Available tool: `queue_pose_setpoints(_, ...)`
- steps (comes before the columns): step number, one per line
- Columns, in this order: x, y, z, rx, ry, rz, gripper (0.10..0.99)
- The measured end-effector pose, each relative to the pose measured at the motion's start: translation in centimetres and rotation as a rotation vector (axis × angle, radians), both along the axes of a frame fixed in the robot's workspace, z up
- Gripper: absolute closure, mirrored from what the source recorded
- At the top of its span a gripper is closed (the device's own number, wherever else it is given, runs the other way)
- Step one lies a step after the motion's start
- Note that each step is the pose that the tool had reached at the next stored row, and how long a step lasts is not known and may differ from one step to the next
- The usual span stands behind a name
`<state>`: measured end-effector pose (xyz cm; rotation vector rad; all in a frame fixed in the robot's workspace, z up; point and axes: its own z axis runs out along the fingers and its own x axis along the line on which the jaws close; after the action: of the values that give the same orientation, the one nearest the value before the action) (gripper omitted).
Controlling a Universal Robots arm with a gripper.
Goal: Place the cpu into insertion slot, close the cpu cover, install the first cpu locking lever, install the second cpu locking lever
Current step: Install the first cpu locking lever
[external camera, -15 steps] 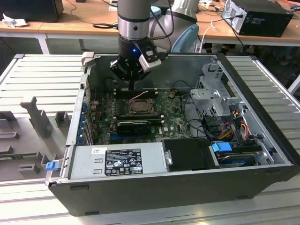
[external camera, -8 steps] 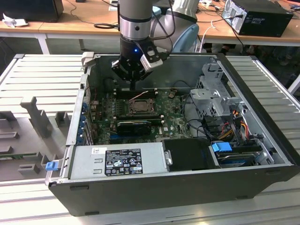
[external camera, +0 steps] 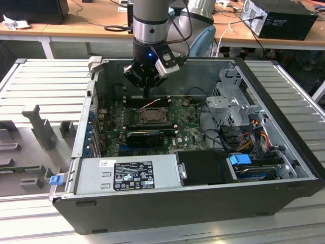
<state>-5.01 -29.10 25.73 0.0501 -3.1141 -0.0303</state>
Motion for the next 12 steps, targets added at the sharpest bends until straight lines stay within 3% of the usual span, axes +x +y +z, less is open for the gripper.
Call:
queue_pose_setpoints(9, 0.85, -0.05, -0.2, 0.002, 0.0002, 0.0, 0.98)
queue_pose_setpoints(12, 0.94, -0.31, -0.38, 0.033, 0.0, 0.0, 0.98)
